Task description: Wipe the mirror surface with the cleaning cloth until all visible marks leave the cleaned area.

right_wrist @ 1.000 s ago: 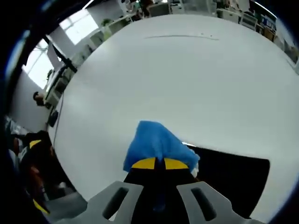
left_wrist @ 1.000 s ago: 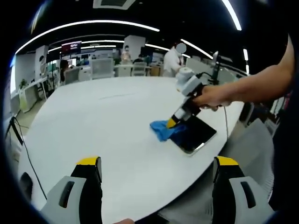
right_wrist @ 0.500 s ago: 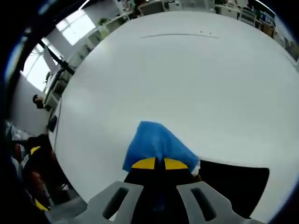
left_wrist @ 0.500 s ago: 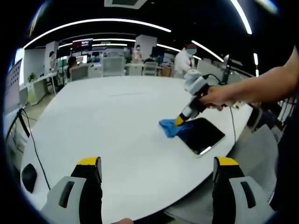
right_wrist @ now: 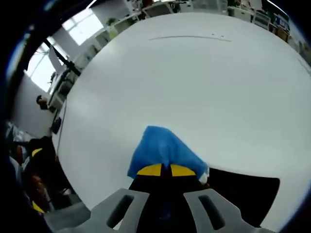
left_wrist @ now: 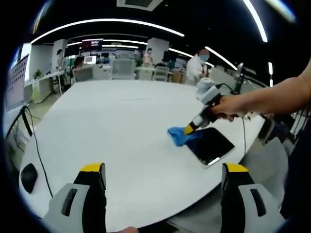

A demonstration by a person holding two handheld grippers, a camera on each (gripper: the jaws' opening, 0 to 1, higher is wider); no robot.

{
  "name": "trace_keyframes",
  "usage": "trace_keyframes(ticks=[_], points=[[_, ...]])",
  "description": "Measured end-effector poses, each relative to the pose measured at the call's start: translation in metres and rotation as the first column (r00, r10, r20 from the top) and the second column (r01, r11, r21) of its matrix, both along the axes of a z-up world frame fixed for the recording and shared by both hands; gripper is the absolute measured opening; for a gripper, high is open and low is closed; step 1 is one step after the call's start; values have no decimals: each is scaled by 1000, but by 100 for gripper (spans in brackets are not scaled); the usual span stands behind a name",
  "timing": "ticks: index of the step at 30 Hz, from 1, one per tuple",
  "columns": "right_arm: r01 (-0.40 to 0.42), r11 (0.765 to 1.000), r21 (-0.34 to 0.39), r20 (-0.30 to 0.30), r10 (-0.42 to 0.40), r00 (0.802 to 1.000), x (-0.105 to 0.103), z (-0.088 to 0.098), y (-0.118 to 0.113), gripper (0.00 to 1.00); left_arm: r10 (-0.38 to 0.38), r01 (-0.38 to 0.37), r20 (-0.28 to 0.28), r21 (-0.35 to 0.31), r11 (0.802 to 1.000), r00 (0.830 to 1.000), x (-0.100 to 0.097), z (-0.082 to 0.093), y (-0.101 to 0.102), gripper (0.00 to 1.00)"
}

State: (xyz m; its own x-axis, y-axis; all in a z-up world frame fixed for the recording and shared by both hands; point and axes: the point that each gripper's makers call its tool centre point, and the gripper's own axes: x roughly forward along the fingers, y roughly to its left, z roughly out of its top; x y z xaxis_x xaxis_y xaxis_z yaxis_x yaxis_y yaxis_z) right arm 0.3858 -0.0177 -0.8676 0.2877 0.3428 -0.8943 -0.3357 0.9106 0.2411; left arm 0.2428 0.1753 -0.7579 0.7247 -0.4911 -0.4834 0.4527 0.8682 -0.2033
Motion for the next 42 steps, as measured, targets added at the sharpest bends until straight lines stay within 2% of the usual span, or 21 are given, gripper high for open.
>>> trace_keyframes(ticks=[20,33,42], points=[[3,1000,2,-1,-3,1000,0,-1,-15,0,-9,9,10,13,1000,1000,-2,1,-1,99],[40,999,-18,-10,-40,999,-1,0,-38,0,-30,30,10,26,999,999,-4,2,-6,99],[50,999,-13,-5,-50,999,-1,0,-37,0,-30,30,10,28,999,999,-4,2,-5,99]])
